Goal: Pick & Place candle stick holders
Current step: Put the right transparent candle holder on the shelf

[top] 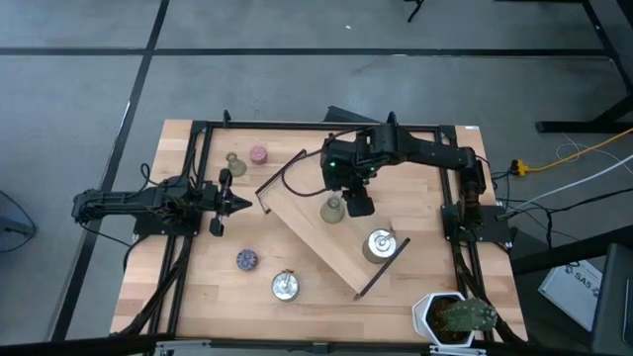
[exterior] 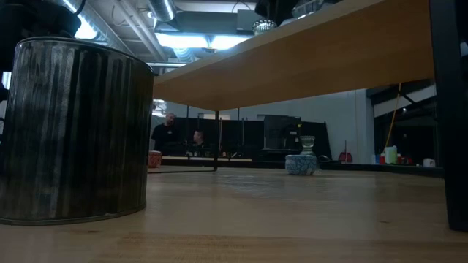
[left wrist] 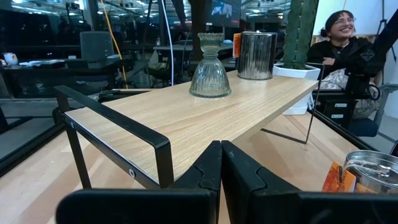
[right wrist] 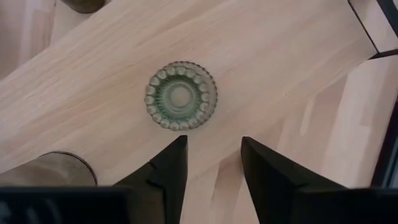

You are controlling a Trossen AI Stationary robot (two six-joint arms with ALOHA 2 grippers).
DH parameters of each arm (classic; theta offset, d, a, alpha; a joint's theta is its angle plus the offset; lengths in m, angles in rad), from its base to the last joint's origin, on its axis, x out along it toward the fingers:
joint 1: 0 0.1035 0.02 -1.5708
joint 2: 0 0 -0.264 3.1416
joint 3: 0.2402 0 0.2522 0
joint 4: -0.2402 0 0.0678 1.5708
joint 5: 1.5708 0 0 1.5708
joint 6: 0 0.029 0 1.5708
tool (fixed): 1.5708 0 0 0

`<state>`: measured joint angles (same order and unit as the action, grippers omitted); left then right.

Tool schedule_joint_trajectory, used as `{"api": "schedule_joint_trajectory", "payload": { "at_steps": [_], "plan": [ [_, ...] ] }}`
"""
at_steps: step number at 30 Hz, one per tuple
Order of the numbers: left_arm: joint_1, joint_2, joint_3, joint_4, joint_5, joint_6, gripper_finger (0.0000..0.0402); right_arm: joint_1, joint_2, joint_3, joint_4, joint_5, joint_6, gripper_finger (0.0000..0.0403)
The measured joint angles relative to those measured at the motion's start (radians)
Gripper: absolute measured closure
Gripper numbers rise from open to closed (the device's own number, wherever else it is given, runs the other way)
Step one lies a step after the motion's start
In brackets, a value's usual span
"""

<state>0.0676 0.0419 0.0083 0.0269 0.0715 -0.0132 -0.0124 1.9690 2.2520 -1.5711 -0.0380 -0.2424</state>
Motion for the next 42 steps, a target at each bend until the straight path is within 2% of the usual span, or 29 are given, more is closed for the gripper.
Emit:
{"api": "schedule_joint_trajectory", "payload": {
  "at_steps": [12,18,23,32,38,42],
  "plan": [
    [0.000,0.000,0.000,0.000,0.000,0.000,0.0398,-0.016,-0.011,-0.001,0.000,-0.003,0.030,0.0328],
    [0.000,0.000,0.000,0.000,0.000,0.000,0.0398,-0.070,-0.067,-0.001,0.000,-0.045,0.037,0.0365],
    [0.000,0.000,0.000,0.000,0.000,0.000,0.0398,-0.117,-0.110,-0.006,0.003,-0.064,0.073,0.0379],
    [0.000,0.000,0.000,0.000,0.000,0.000,0.0398,-0.090,-0.289,-0.377,0.203,-0.080,0.105,0.0380],
    [0.000,0.000,0.000,0.000,0.000,0.000,0.0398,-0.056,-0.309,-0.522,0.217,-0.098,0.102,0.0381],
    [0.000,0.000,0.000,0.000,0.000,0.000,0.0398,-0.033,-0.306,-0.569,0.245,-0.098,0.096,0.0381]
  ]
}}
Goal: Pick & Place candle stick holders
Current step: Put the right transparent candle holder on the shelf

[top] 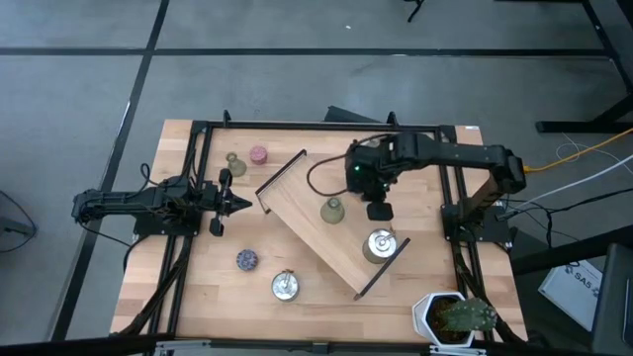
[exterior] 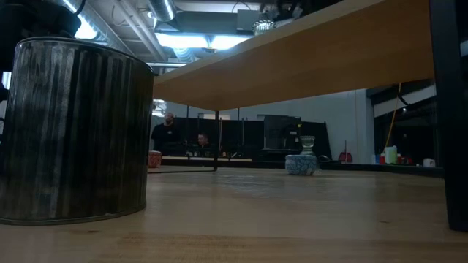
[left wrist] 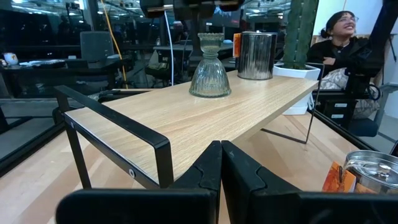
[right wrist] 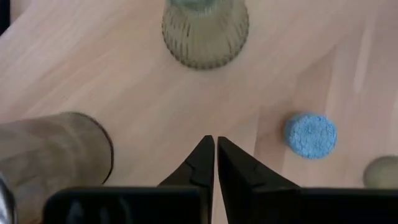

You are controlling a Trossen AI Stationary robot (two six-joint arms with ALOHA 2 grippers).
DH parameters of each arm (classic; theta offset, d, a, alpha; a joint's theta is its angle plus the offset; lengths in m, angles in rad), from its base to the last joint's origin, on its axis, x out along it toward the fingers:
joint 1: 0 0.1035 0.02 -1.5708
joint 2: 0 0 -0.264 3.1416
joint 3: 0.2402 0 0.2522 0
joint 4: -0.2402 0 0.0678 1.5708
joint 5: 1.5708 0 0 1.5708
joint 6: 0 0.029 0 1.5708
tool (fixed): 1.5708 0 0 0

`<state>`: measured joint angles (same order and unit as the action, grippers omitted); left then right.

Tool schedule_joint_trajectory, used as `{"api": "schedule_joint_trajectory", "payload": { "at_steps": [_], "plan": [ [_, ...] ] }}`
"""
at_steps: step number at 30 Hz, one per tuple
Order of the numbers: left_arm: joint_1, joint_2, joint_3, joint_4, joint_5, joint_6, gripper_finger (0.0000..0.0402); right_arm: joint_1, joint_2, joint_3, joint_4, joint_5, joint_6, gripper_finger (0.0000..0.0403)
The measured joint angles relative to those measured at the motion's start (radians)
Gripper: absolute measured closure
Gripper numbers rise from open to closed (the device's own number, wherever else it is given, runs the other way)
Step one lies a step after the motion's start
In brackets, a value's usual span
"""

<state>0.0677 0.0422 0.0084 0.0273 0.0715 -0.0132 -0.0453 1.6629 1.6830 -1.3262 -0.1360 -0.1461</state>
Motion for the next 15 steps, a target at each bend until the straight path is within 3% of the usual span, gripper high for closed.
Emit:
{"api": "schedule_joint_trajectory", "payload": {
  "at_steps": [15],
  "plan": [
    [0.000,0.000,0.000,0.000,0.000,0.000,0.0398,0.048,0.024,-0.010,0.145,-0.025,-0.003,0.0401]
  ]
}}
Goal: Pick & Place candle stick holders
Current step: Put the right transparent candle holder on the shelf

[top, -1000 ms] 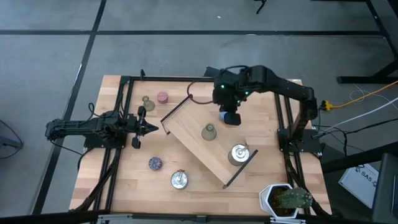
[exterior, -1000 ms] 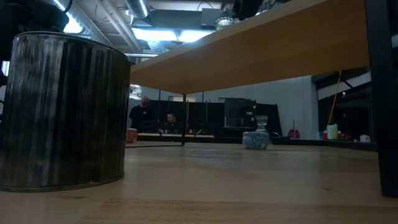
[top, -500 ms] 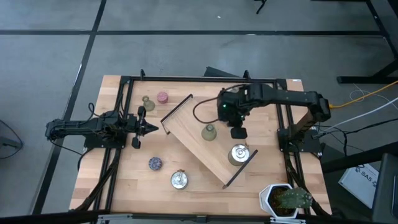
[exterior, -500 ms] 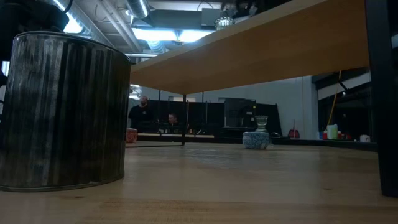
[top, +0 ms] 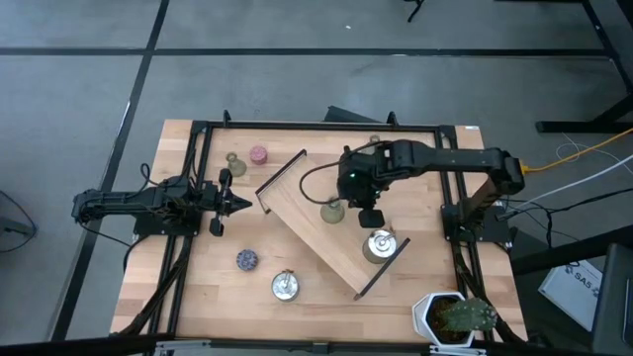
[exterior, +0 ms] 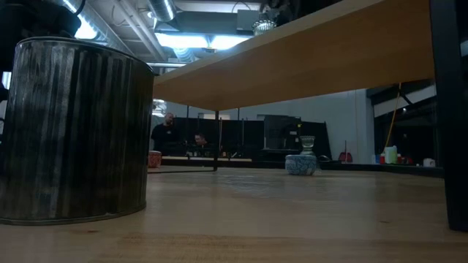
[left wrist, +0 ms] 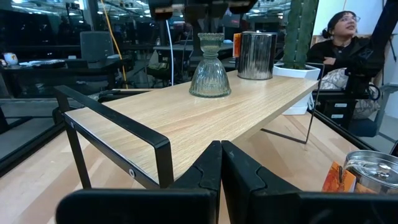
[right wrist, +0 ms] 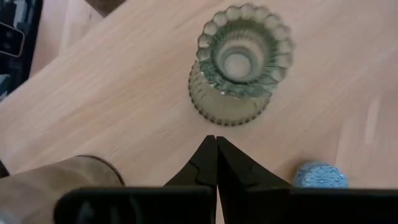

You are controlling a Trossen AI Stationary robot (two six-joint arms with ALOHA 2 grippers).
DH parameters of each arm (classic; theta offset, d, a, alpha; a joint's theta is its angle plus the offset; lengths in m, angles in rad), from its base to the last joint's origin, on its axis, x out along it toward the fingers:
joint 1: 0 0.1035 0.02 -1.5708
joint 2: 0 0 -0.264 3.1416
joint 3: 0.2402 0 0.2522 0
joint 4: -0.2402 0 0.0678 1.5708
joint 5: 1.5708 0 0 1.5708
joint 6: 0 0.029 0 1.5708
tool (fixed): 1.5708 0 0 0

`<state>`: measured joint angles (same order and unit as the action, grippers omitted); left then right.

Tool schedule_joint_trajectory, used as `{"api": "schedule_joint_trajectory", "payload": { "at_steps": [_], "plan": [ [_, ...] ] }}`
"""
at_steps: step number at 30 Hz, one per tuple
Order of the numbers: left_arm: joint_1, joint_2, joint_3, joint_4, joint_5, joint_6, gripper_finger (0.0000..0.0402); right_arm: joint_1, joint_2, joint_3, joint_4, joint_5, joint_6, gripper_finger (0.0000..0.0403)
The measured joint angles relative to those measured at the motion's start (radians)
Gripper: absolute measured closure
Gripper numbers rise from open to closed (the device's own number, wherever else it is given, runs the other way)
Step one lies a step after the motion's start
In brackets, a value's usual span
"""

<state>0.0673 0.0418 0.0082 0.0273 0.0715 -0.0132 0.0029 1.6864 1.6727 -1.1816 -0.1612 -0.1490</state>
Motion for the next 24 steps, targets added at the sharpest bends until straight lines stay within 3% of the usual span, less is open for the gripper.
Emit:
{"api": "schedule_joint_trajectory", "payload": {
  "at_steps": [24],
  "plan": [
    [0.000,0.000,0.000,0.000,0.000,0.000,0.0398,0.012,0.036,0.000,0.115,0.001,0.003,0.0402]
  ]
}}
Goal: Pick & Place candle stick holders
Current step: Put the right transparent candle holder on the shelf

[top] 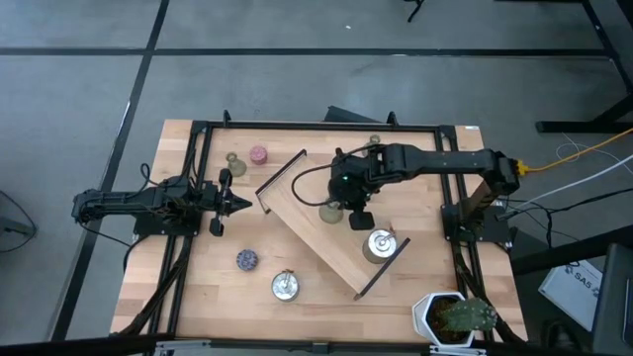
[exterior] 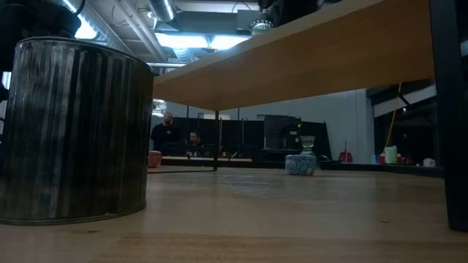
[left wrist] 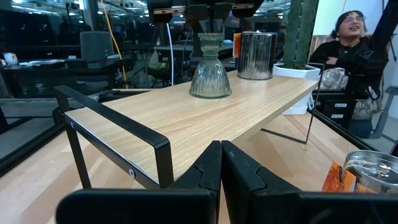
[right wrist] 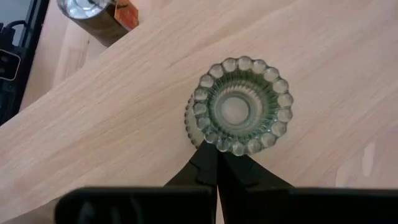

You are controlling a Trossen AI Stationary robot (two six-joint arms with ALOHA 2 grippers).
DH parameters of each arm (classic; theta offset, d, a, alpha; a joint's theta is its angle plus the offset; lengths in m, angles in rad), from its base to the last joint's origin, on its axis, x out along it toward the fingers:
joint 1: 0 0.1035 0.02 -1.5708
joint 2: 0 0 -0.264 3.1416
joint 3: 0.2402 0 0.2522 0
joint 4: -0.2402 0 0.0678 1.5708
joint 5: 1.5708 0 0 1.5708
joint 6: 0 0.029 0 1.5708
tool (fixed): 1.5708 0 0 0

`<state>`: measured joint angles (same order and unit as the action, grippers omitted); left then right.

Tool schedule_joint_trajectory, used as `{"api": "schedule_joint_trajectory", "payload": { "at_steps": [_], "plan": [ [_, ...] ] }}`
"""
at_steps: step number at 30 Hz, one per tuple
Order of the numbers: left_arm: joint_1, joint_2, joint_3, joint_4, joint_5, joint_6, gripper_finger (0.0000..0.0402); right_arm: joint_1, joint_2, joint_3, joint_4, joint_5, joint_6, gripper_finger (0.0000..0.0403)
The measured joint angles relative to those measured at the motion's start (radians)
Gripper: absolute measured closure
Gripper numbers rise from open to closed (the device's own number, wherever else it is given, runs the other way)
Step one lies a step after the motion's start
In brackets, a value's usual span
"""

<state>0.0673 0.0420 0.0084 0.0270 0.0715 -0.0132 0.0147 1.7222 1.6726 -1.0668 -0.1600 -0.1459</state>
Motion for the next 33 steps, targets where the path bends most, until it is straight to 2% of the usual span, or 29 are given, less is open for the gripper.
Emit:
{"api": "schedule_joint_trajectory", "payload": {
  "at_steps": [10,18,25,33],
  "plan": [
    [0.000,0.000,0.000,0.000,0.000,0.000,0.0398,-0.001,0.000,0.000,0.049,0.002,0.000,0.0402],
    [0.000,0.000,0.000,0.000,0.000,0.000,0.0398,-0.016,-0.008,0.000,-0.019,0.002,0.000,0.0402],
    [0.000,0.000,0.000,0.000,0.000,0.000,0.0398,-0.074,-0.043,0.001,-0.091,0.099,0.000,0.0403],
    [0.000,0.000,0.000,0.000,0.000,0.000,0.0398,-0.194,-0.054,0.002,-0.130,0.108,0.000,0.0403]
  ]
}}
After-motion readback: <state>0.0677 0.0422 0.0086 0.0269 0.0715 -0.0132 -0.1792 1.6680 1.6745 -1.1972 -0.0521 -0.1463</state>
